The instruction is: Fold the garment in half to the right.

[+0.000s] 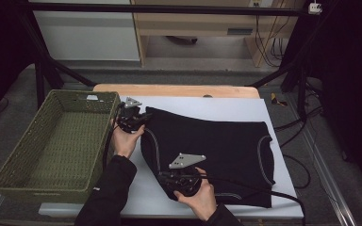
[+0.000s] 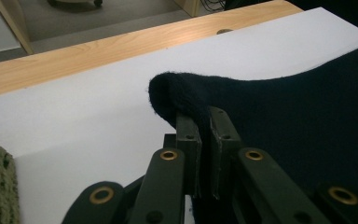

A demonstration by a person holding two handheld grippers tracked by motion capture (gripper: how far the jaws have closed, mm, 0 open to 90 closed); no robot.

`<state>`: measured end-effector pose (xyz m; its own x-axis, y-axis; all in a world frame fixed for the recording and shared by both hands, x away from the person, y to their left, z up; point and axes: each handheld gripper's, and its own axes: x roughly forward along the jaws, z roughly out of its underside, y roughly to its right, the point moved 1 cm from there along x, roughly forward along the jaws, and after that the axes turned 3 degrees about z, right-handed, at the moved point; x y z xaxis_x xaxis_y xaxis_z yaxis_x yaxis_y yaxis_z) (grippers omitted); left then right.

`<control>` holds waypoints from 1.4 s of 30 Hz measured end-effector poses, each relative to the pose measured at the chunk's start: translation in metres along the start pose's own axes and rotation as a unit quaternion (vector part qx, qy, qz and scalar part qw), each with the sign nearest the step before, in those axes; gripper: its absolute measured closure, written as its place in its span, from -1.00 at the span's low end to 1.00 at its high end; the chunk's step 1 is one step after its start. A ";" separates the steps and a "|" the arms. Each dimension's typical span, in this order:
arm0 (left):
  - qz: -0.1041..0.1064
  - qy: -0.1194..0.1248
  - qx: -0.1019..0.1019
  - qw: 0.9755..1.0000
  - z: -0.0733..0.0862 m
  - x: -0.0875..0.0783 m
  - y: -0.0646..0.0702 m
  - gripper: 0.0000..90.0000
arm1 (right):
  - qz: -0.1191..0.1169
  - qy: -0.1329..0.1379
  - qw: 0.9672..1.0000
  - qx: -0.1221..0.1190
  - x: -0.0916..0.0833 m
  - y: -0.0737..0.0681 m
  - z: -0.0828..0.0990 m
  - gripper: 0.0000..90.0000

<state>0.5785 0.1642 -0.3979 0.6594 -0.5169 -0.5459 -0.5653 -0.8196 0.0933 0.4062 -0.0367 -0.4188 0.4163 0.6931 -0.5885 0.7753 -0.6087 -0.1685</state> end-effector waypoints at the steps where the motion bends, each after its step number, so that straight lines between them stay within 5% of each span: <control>1: -0.001 0.001 0.001 1.000 -0.001 -0.001 0.000 0.87 | 0.000 0.001 1.000 0.001 -0.001 0.000 -0.001 0.82; 42: -0.035 0.028 0.006 0.999 -0.027 -0.037 -0.005 0.88 | -0.016 0.052 0.998 -0.009 -0.014 -0.013 -0.033 0.82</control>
<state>0.5703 0.1808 -0.3556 0.7245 -0.4717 -0.5026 -0.5220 -0.8517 0.0468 0.4057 -0.0256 -0.3823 0.4371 0.7491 -0.4978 0.7970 -0.5791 -0.1716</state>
